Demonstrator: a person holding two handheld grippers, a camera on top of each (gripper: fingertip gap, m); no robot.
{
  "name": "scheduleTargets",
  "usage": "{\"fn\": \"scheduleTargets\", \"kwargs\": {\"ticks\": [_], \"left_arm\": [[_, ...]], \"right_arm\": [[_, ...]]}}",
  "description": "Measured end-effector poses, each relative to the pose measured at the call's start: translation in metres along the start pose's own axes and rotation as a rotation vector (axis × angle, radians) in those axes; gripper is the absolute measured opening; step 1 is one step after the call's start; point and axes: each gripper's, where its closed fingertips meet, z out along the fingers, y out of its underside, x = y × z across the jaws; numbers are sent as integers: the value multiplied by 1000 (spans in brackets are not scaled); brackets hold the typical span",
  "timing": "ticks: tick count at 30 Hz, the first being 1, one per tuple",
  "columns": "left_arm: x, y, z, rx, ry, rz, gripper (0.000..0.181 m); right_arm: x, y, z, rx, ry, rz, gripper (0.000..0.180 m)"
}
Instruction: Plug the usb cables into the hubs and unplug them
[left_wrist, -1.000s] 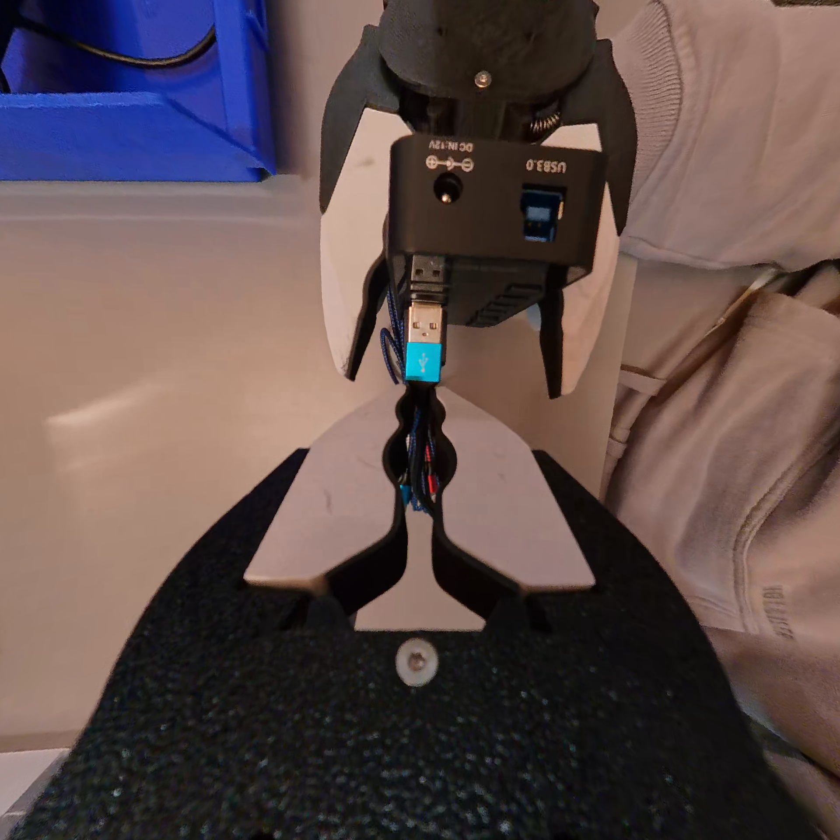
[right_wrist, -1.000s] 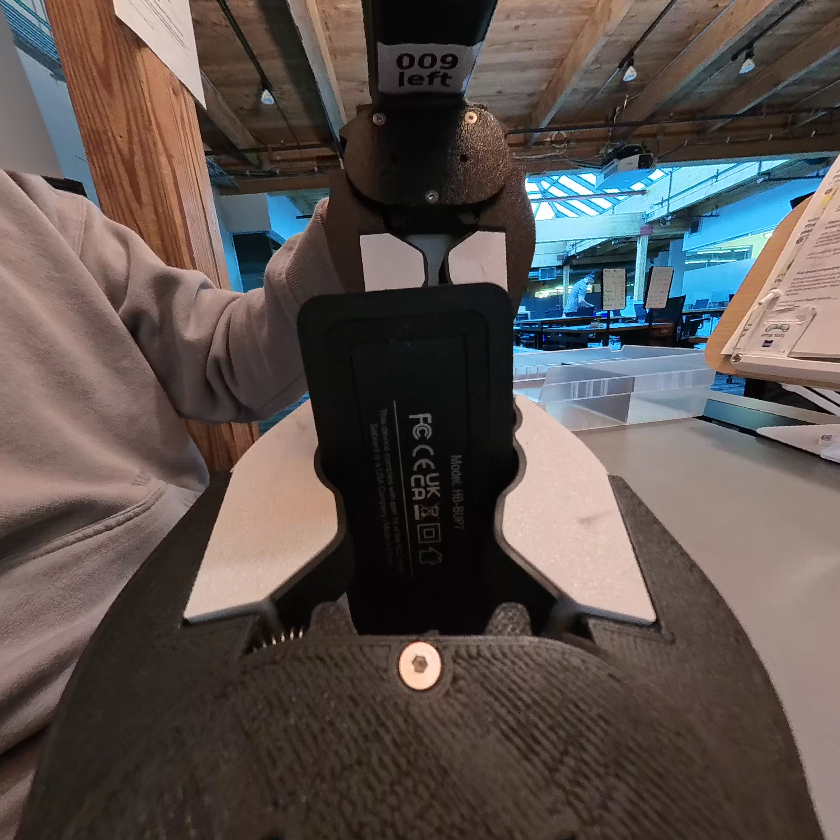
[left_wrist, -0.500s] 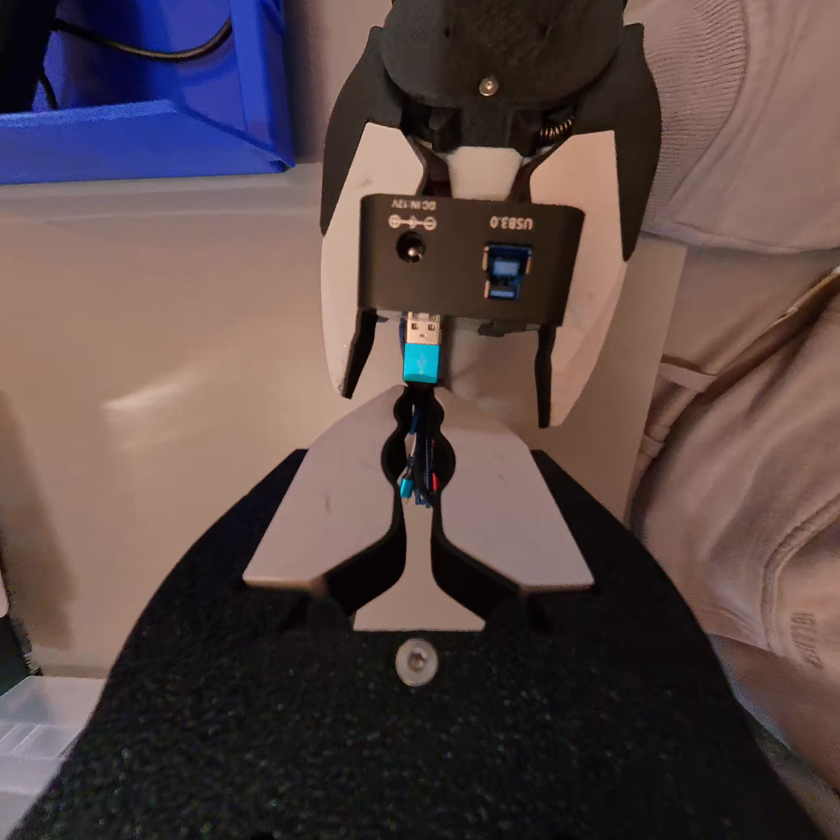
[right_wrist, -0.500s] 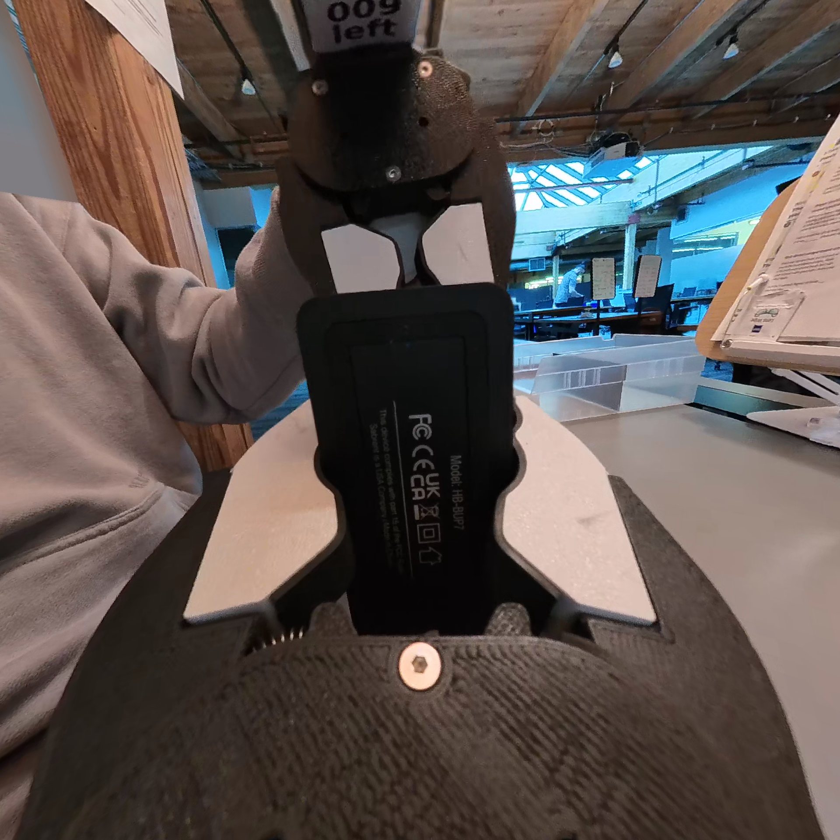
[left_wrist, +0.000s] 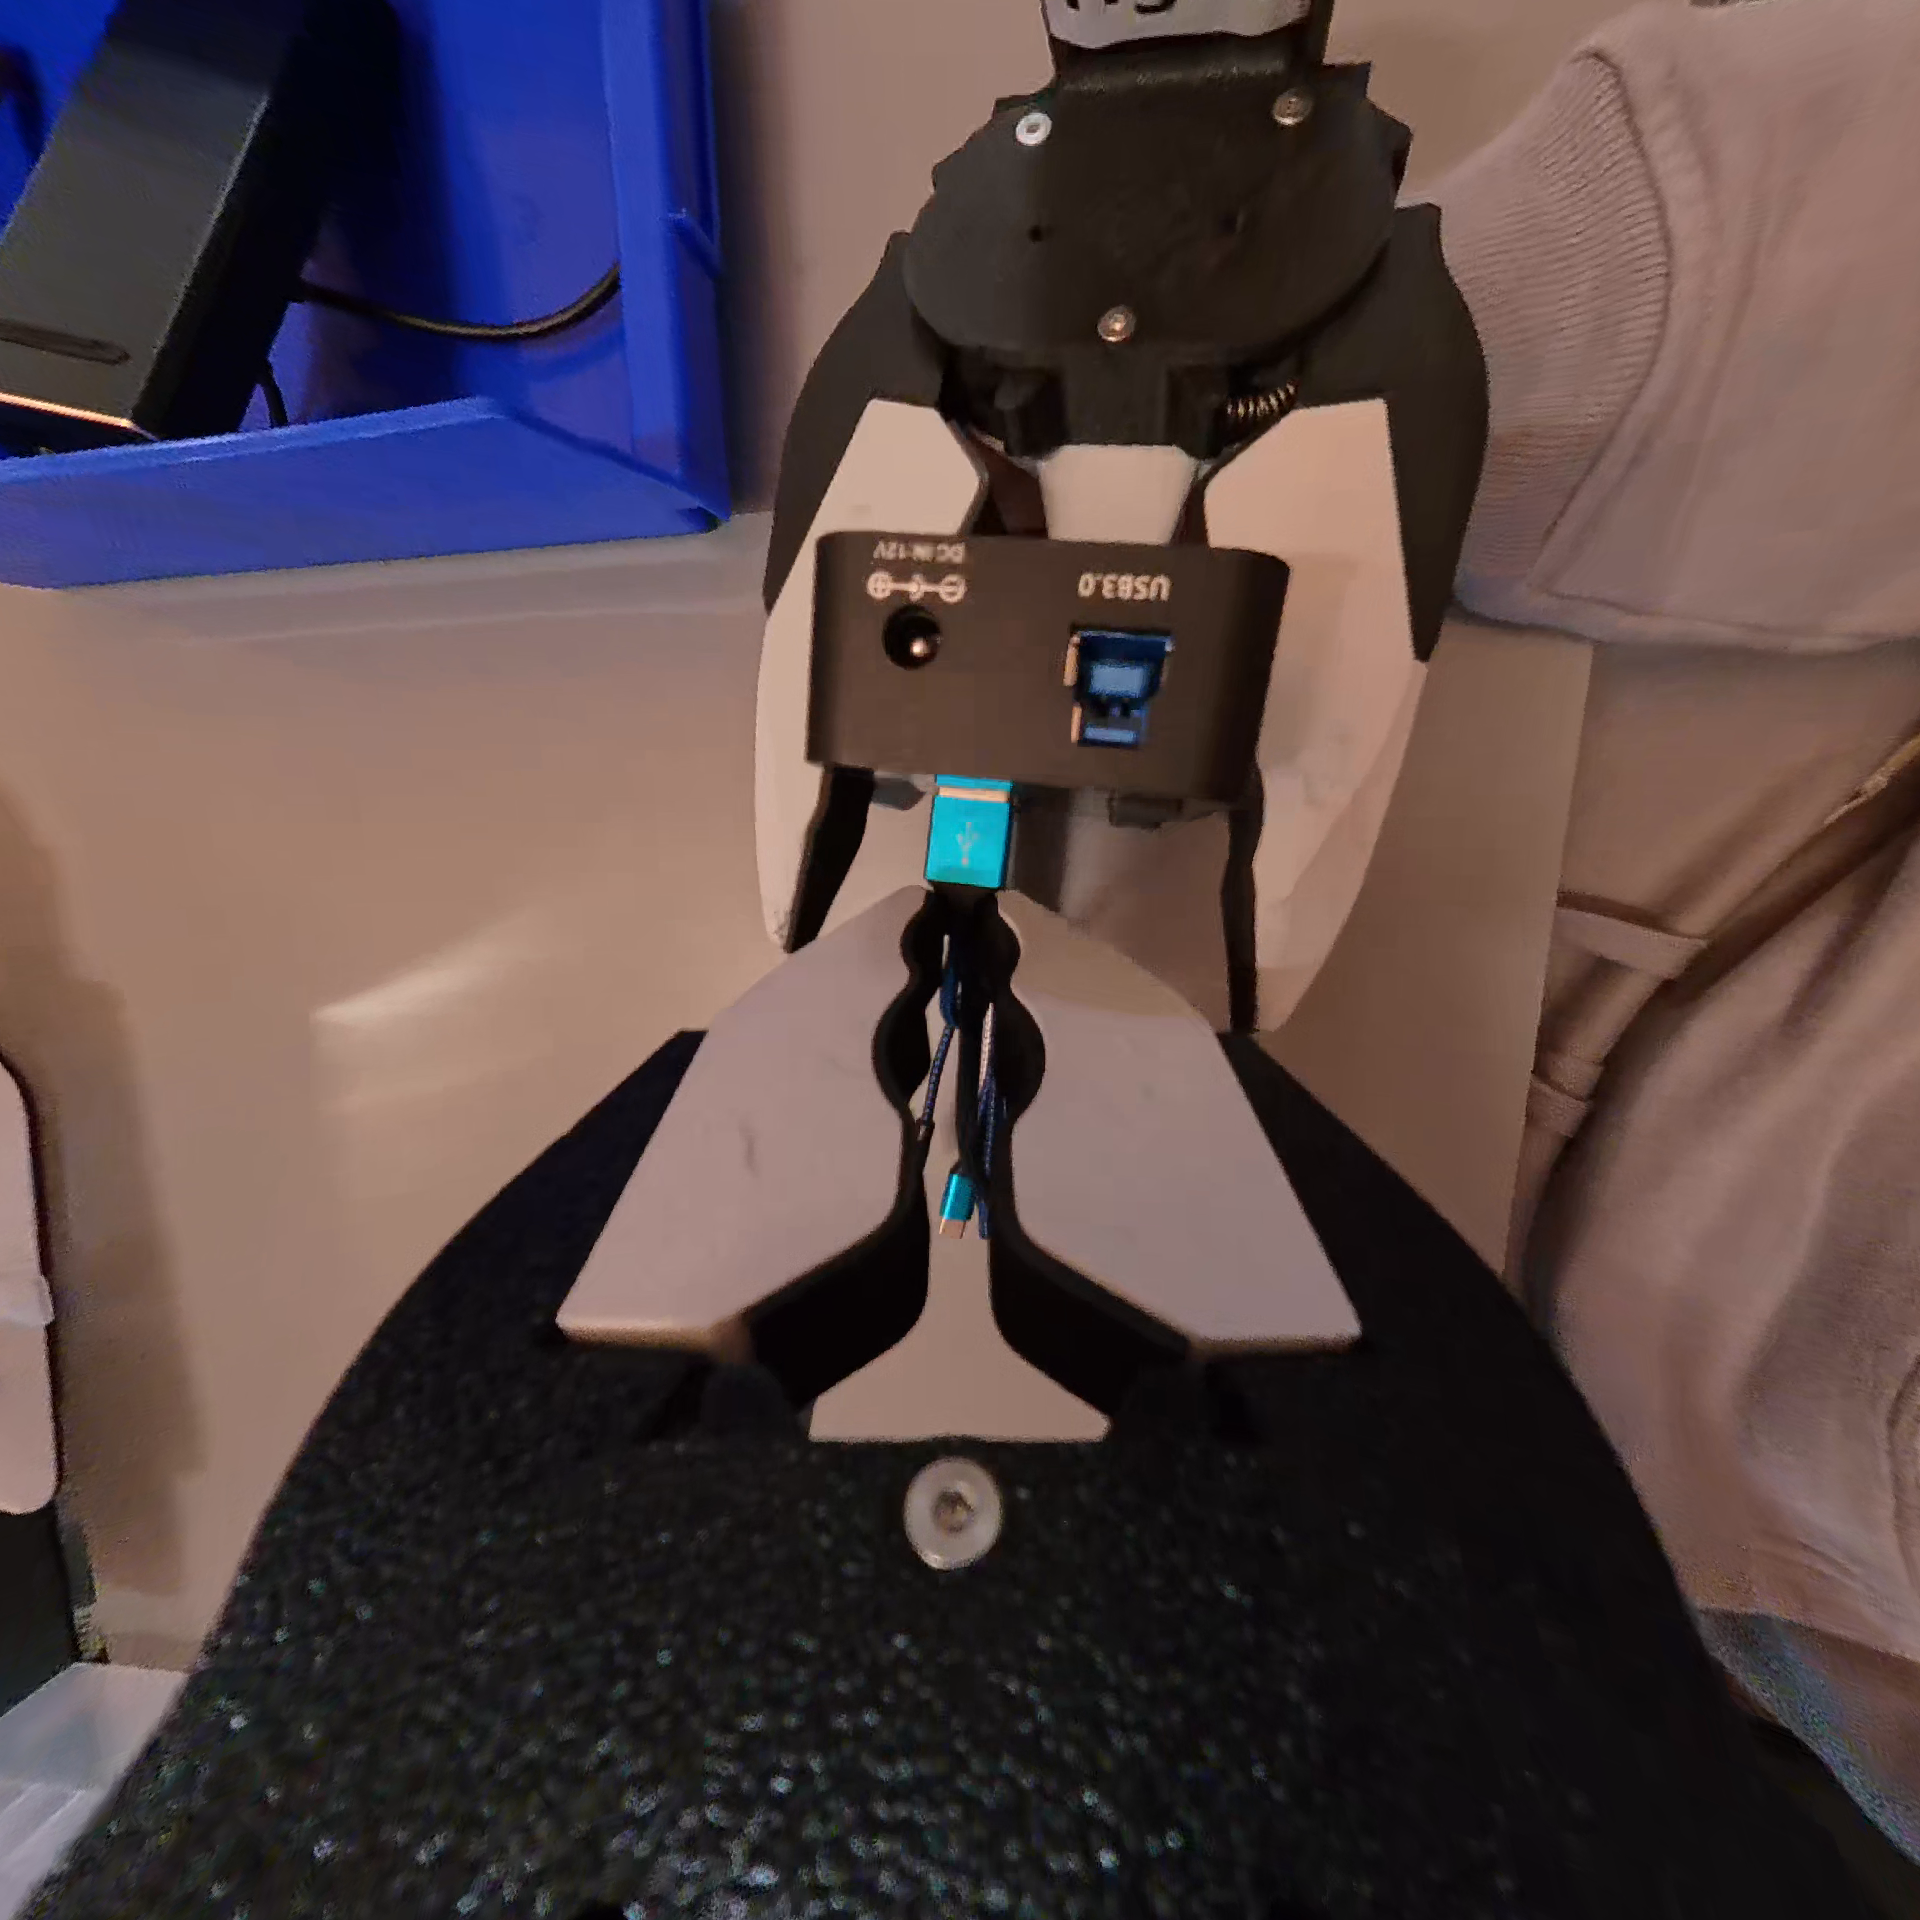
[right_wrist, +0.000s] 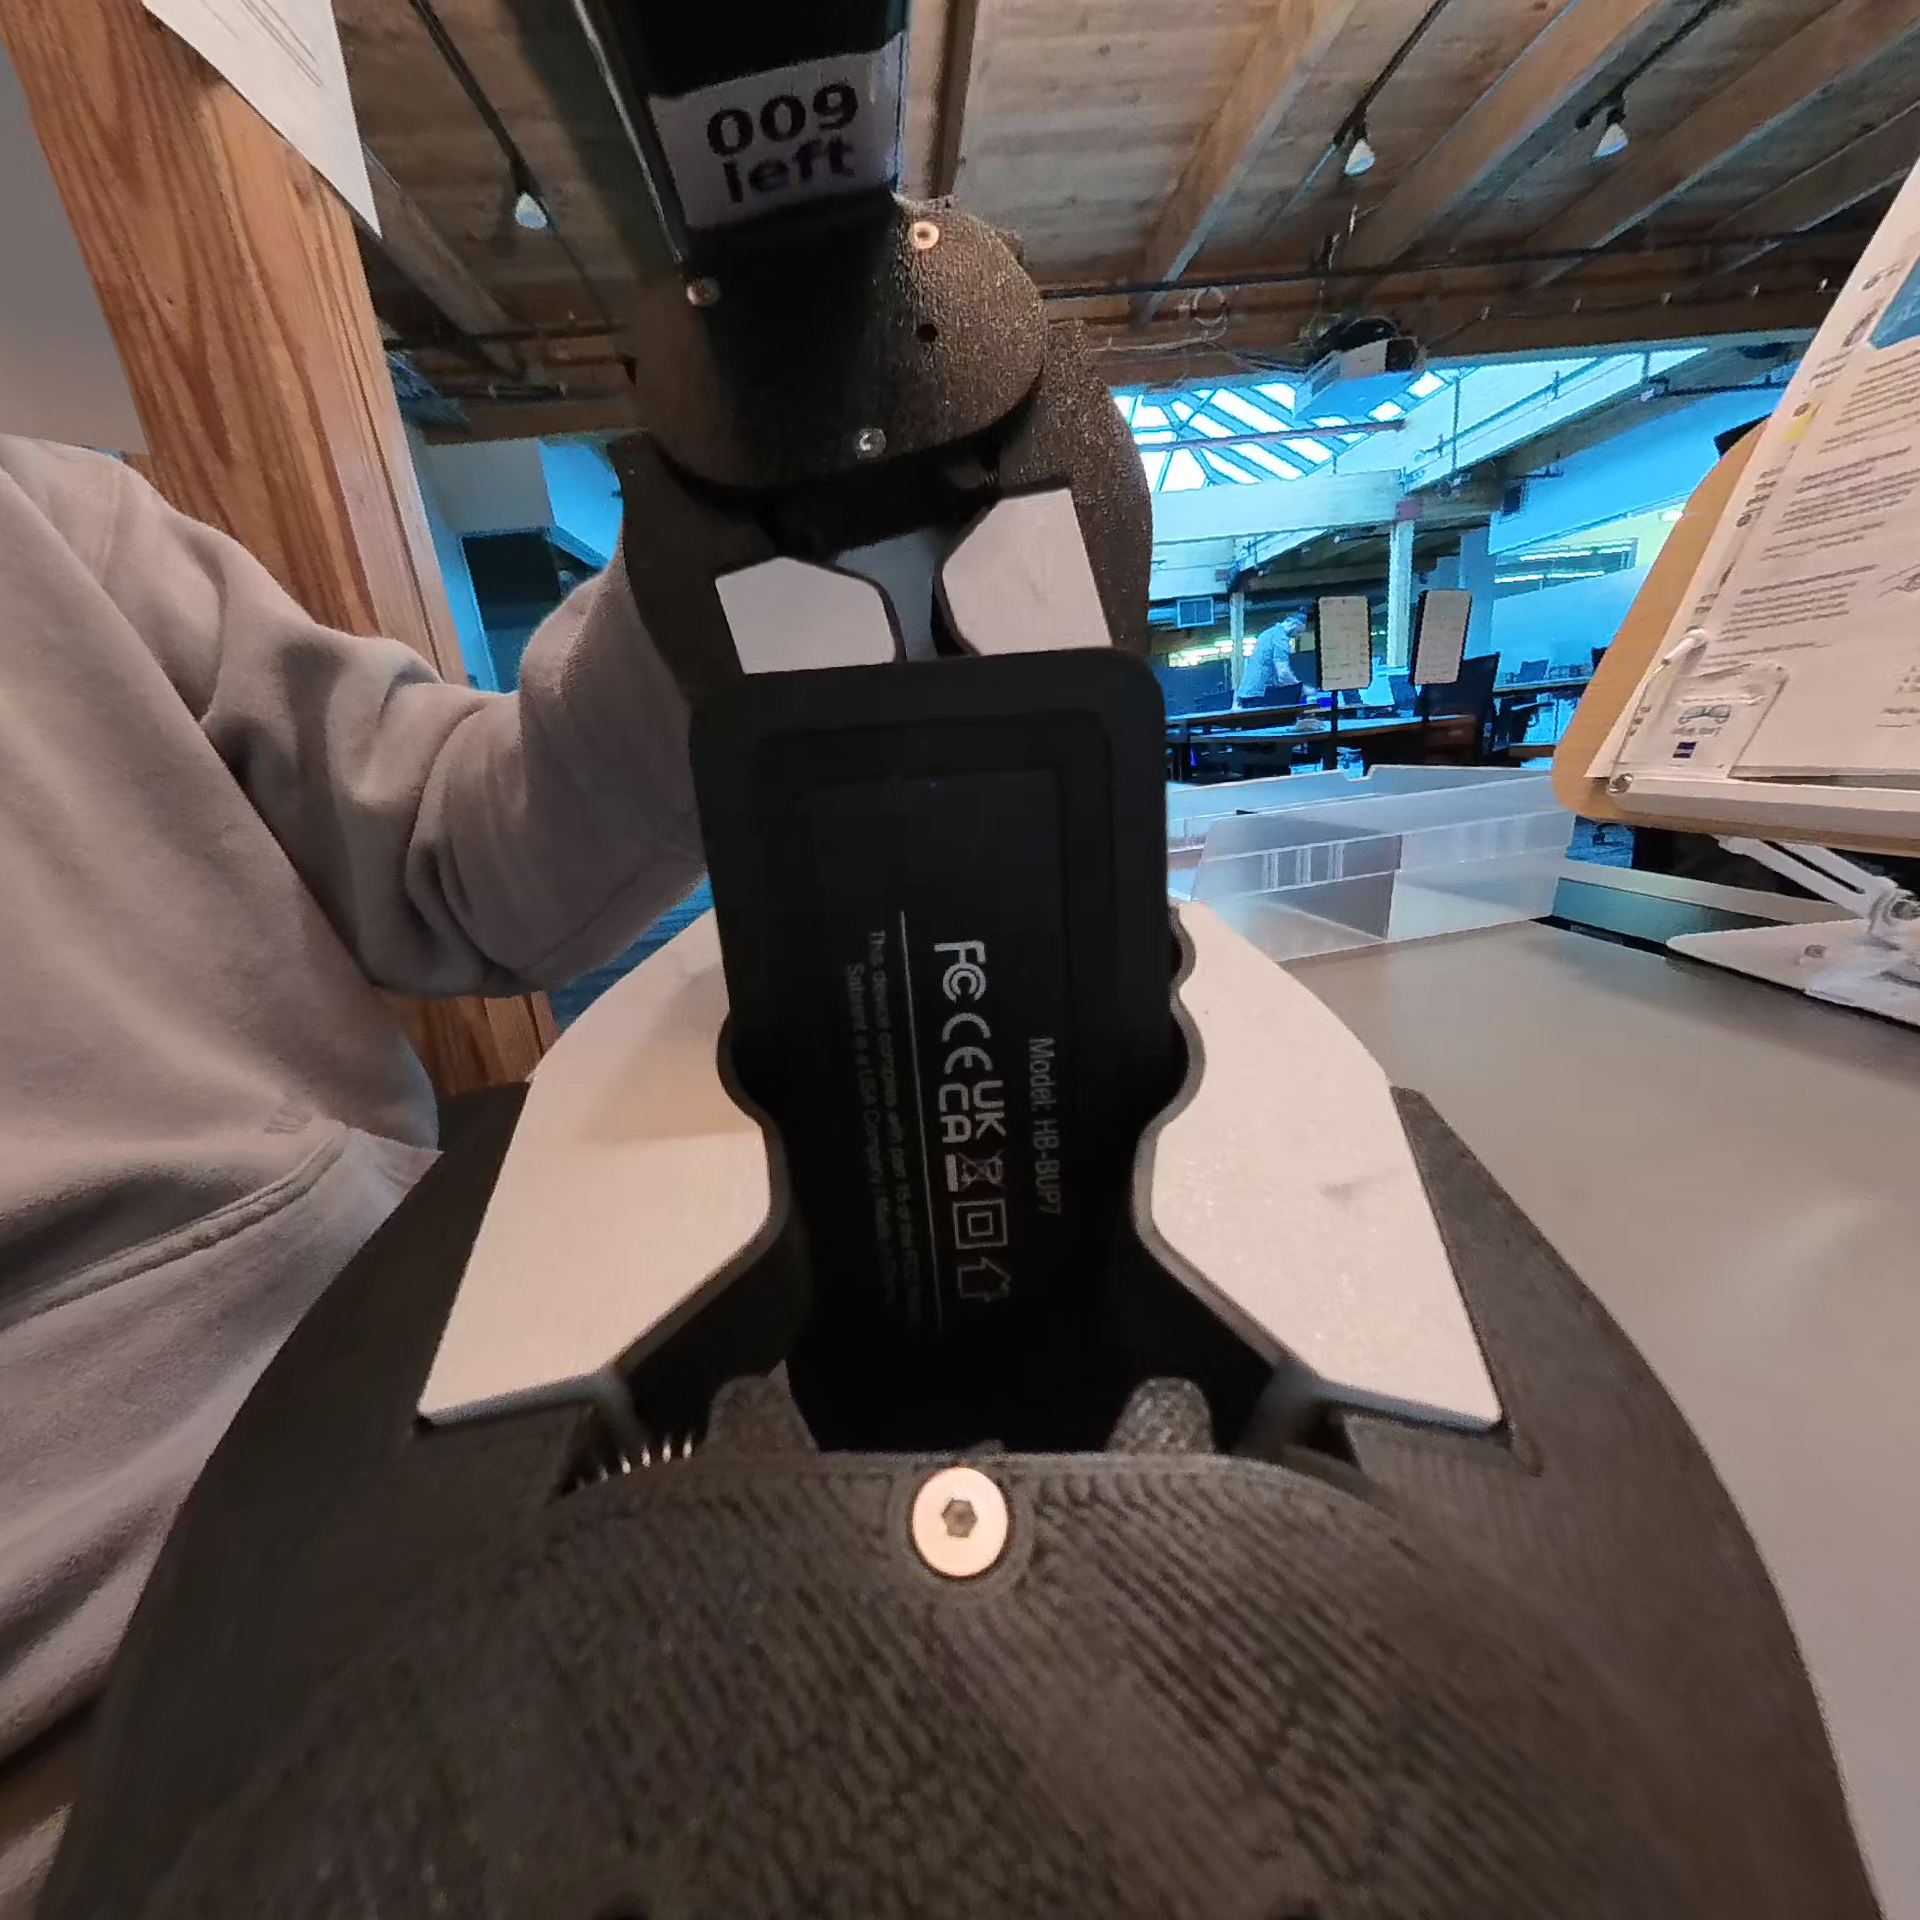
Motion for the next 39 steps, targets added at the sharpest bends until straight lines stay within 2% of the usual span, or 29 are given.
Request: {"fn": "scheduleTargets", "kwargs": {"ticks": [1, 6, 8, 10, 13, 16, 18, 22, 26, 30, 39], "left_arm": [[0, 1, 0, 2, -3, 15, 6], [2, -1, -1, 176, -17, 49, 9], [5, 5, -2, 255, 0, 13, 27], [6, 13, 1, 300, 14, -51, 31], [5, 15, 7, 379, 9, -105, 28], [3, 11, 7, 453, -7, -109, 17], [2, 10, 7, 476, 0, -119, 11], [5, 13, 11, 472, 27, -122, 12], [4, 13, 10, 507, -1, -94, 11], [5, 15, 10, 461, -57, -22, 9], [2, 17, 13, 495, -59, -26, 10]], "right_arm": [[0, 0, 0, 0, 1, 1, 73], [0, 1, 0, -13, -2, -2, 72], [1, 1, -1, -11, -4, 10, 72], [0, 1, -1, -13, -7, 7, 72], [-1, 2, 0, -25, -14, 3, 73], [0, 1, -1, -15, -10, 5, 73], [0, 1, -1, -11, -10, 5, 73], [-2, 3, 2, -26, -18, 8, 73], [-1, 4, 2, -30, -6, 1, 73], [-4, 7, 5, -55, 0, -35, 73], [1, 10, 7, -77, 30, -22, 74]]}}
